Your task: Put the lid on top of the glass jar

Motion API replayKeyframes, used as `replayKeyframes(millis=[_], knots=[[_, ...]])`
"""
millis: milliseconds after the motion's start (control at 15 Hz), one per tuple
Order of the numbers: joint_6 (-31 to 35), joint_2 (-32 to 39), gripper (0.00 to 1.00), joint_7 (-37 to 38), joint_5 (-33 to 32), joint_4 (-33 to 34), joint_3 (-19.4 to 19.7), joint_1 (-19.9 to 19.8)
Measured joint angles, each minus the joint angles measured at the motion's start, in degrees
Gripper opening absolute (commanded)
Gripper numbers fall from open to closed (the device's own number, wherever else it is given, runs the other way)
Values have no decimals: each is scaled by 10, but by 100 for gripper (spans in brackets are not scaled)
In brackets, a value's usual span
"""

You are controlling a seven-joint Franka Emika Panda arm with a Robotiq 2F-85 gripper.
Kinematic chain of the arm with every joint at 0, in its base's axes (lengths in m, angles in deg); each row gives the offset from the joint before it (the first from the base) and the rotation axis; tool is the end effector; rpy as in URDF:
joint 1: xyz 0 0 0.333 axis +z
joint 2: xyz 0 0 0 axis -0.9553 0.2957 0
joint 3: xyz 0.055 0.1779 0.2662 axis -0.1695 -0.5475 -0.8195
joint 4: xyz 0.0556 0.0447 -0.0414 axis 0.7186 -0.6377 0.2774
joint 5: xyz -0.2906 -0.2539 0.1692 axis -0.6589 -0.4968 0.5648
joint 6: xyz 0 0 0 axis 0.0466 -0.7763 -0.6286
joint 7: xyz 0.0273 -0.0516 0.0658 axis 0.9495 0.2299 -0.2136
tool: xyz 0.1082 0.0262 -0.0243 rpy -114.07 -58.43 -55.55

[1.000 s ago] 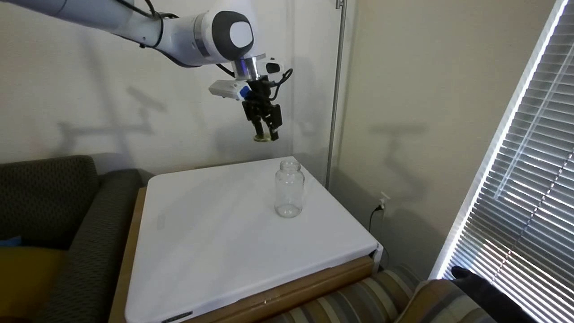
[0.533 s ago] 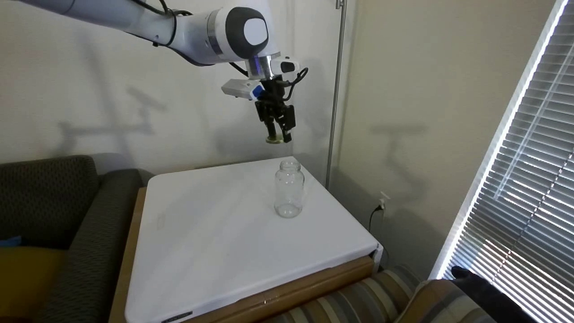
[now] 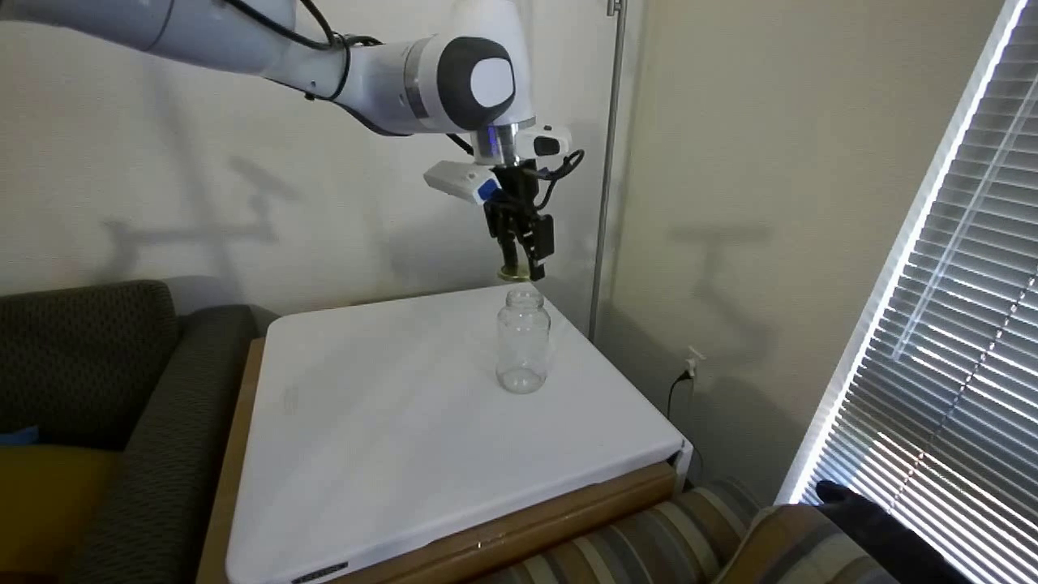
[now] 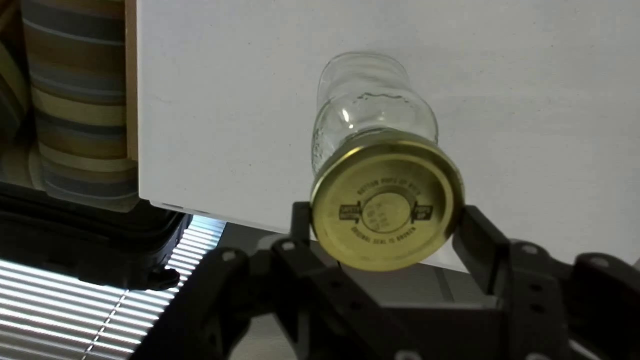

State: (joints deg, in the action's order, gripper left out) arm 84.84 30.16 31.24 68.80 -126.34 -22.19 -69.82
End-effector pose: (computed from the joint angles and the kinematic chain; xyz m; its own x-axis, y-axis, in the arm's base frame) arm 0.8551 -0.0059 0.2650 0.9251 -0.3258 0.1953 -0.3410 -0.9388 0.0492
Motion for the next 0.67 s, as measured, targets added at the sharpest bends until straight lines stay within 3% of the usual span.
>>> replayKeyframes(millis=[667], knots=[[50,35,47,1,42,5,-14,-12]])
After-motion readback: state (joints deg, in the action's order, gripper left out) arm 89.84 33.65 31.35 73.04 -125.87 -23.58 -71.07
